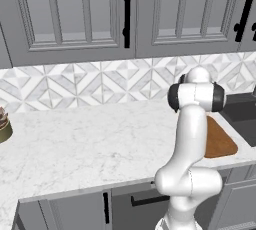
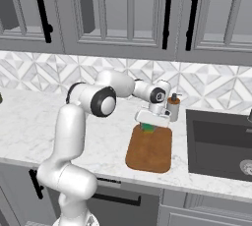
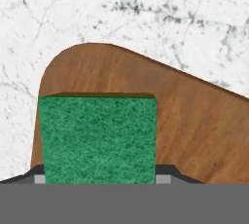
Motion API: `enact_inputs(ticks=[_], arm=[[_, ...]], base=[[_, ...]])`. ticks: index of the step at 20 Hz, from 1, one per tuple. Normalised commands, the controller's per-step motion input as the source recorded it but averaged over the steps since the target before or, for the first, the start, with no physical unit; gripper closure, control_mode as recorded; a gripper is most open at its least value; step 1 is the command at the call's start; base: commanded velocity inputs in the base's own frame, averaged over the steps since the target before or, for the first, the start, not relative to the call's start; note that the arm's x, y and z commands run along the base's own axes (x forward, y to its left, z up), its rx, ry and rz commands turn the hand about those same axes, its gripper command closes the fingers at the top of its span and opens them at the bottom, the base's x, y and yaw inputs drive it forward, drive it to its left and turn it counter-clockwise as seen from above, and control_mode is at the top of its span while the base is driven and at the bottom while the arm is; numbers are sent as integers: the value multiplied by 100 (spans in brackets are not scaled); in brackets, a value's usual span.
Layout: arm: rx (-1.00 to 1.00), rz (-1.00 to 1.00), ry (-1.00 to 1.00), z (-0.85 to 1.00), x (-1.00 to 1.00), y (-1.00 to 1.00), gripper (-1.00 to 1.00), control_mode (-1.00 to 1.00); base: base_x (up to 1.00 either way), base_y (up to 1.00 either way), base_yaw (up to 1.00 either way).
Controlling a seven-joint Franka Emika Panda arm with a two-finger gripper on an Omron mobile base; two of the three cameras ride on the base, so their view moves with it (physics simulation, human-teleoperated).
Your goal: Pick up the sponge from the counter and clean the cutting board by briefly scrubbing or pressing down on the cutting board. Once finished, release the sponge.
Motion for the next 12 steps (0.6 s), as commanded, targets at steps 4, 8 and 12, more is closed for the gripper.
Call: enact_inputs(ticks=[4,8,12], arm=[[0,0,-2,-48,0,29,100,-100],[-5,0,-10,-48,-4,56,100,-100],[-9,0,-16,-47,-1,67,100,-100]], base=[[0,0,0],[0,0,0],[0,0,0]])
